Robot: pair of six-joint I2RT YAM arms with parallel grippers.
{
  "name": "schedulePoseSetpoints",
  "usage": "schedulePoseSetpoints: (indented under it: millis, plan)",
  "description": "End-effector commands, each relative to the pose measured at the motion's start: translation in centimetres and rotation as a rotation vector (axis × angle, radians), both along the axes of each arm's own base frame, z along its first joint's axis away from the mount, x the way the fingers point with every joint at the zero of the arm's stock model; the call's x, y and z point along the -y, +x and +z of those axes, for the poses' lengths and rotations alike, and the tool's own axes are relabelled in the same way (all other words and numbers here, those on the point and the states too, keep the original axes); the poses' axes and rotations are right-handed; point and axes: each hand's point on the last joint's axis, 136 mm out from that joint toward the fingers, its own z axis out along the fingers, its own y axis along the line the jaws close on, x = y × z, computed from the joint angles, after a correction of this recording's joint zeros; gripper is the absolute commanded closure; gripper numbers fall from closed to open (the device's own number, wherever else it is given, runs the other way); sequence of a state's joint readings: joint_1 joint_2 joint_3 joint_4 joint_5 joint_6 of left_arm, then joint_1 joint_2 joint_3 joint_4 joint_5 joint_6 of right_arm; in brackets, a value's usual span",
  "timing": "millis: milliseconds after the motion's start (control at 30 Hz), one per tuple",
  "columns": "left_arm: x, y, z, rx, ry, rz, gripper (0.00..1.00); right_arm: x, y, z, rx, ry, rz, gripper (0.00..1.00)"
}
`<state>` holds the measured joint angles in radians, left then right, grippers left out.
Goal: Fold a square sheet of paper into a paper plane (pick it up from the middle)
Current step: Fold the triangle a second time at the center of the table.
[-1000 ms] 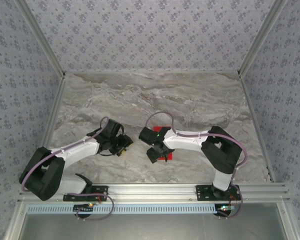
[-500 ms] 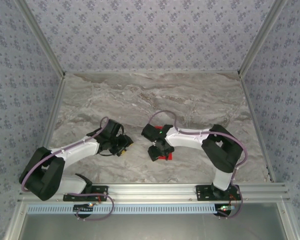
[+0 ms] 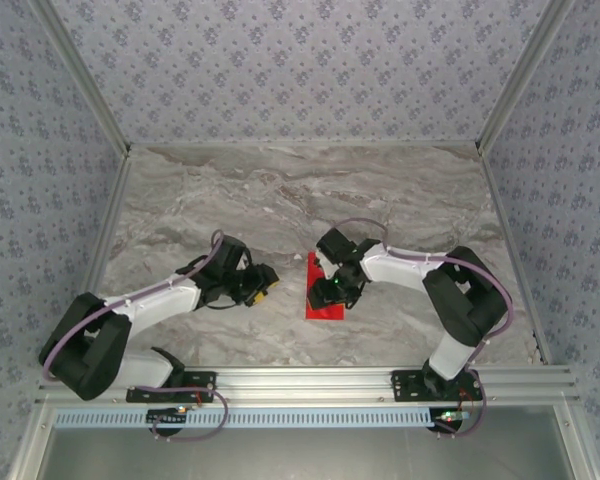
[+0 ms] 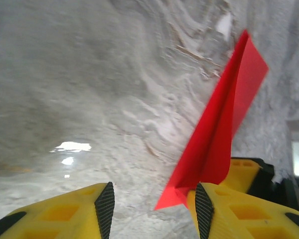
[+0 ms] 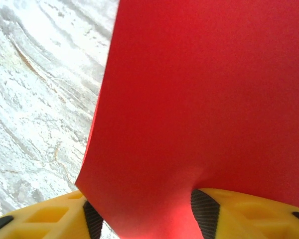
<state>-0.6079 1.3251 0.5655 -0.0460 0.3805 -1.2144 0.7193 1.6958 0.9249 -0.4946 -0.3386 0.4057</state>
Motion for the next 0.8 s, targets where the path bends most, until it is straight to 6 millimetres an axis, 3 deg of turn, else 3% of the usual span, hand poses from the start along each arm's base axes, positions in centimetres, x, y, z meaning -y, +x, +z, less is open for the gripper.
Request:
schedulePoseSetpoints:
  millis: [0,200,333,600,767]
  plan:
    - [2.1,0.3,1.3,0.049,-0.072,-0.068,0.51,3.2,-1.6,-4.3,-0.08,-0.123,-0.02,0.45]
    - [4.7,0.2,2.0,0.074,-0.139,-0.135,0.53,3.2,-1.6,-4.3,-0.119,-0.053,-0.057,0.46]
    - [6.6,0.1,1.8,0.078,-0.142,-0.189,0.62,2.8,-1.5,-3.7,-0.135,0.024,-0.076,0.46]
    - [9.1,-0.5,-0.8,0.027,-0.114,-0.242,0.83,2.6,-0.9,-2.8,-0.143,0.097,-0.105,0.46]
    - [10.7,-0.9,-1.8,0.009,-0.108,-0.278,0.9,2.5,-0.9,-2.6,-0.15,0.123,-0.114,0.46]
